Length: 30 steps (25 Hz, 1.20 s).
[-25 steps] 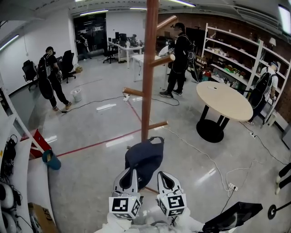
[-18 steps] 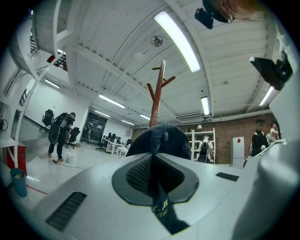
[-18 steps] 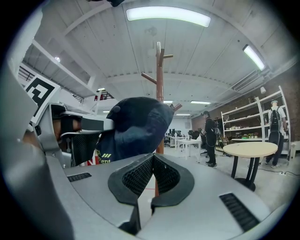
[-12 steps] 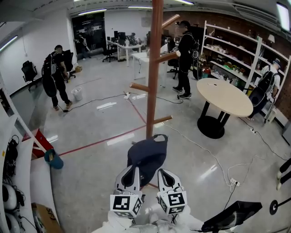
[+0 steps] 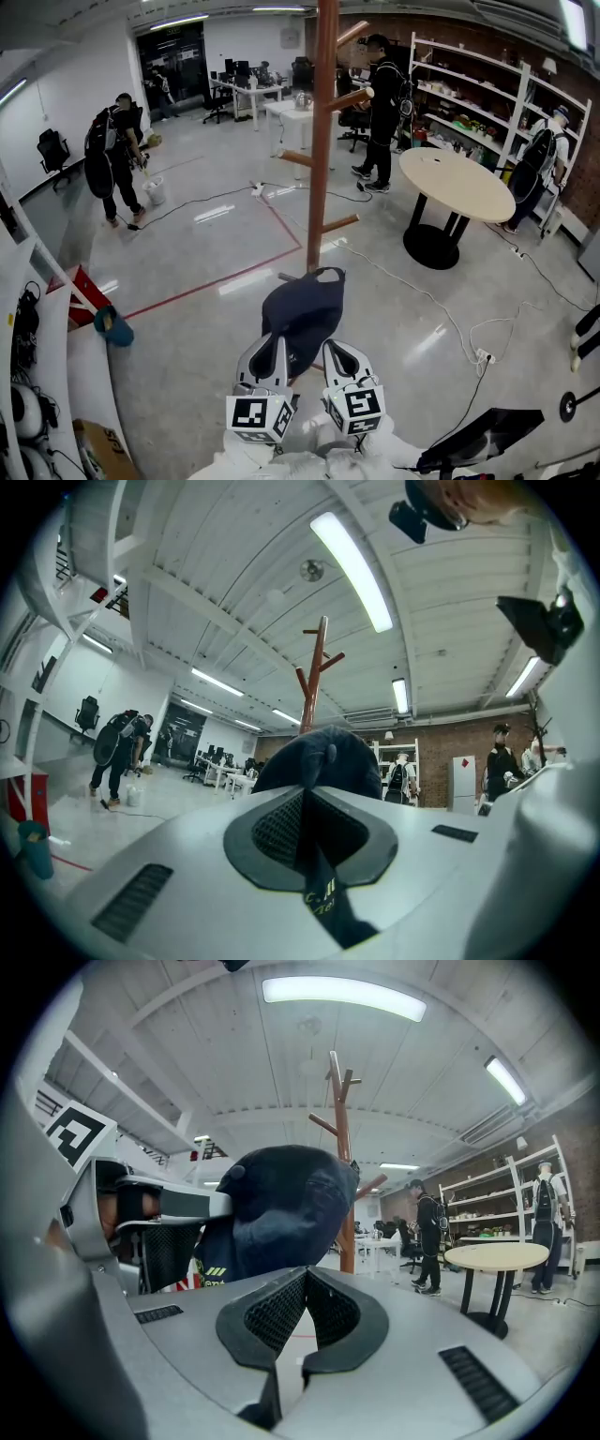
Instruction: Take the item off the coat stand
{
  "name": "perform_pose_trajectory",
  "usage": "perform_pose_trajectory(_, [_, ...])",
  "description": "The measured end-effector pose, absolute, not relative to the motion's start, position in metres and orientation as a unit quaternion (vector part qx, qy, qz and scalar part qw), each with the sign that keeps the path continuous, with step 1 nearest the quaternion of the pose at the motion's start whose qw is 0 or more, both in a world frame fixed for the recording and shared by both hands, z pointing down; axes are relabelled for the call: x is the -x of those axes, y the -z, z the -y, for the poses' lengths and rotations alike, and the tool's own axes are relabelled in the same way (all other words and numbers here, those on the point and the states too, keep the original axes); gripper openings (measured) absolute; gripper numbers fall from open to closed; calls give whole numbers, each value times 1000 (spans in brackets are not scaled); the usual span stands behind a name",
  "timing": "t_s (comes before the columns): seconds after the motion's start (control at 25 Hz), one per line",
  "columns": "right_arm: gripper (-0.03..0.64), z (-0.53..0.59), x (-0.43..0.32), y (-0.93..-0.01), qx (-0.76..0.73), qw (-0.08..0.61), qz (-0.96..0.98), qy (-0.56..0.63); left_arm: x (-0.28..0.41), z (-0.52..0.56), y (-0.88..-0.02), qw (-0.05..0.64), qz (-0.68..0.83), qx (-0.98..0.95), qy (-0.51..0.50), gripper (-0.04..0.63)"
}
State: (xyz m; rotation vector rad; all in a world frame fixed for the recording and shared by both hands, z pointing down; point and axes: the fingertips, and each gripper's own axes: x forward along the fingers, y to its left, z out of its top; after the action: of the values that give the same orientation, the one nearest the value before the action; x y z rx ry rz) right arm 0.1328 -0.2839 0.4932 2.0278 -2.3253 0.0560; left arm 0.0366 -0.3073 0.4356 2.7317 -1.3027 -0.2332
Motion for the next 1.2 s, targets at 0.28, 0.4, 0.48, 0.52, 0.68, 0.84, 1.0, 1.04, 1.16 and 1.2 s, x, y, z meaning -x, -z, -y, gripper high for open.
perform_pose_trajectory(0.28, [9,248,-119,-497,-669,33,743,-18,-21,274,-439,57,419,-903,79,9])
perform_pose_trajectory(0.4, [9,232,-114,-499,-673,38,738,-20,-10,258,-441,61,421,-901,78,9])
perform_pose_trajectory(0.48, [9,224,-109,-497,-673,38,738,-19,-4,248,-441,63,423,-901,78,9])
perform_pose_trajectory(0.52, [9,220,-107,-495,-673,38,739,-18,-2,243,-441,64,423,-900,77,9])
perform_pose_trajectory(0.68, [9,205,-103,-489,-670,36,742,-14,1,228,-441,66,426,-899,73,9])
perform_pose_trajectory(0.84, [9,195,-104,-485,-664,37,746,-6,-1,221,-442,61,433,-896,75,9])
perform_pose_trajectory(1.0, [9,187,-110,-475,-661,38,749,7,-8,217,-440,56,438,-894,76,9])
perform_pose_trajectory(1.04, [9,186,-111,-473,-661,38,750,10,-10,217,-439,55,439,-893,76,9])
perform_pose_trajectory(1.16, [9,185,-111,-472,-657,38,753,8,-14,215,-438,62,442,-892,78,9])
perform_pose_trajectory(1.2, [9,184,-111,-471,-656,39,754,8,-15,213,-437,63,441,-892,78,9])
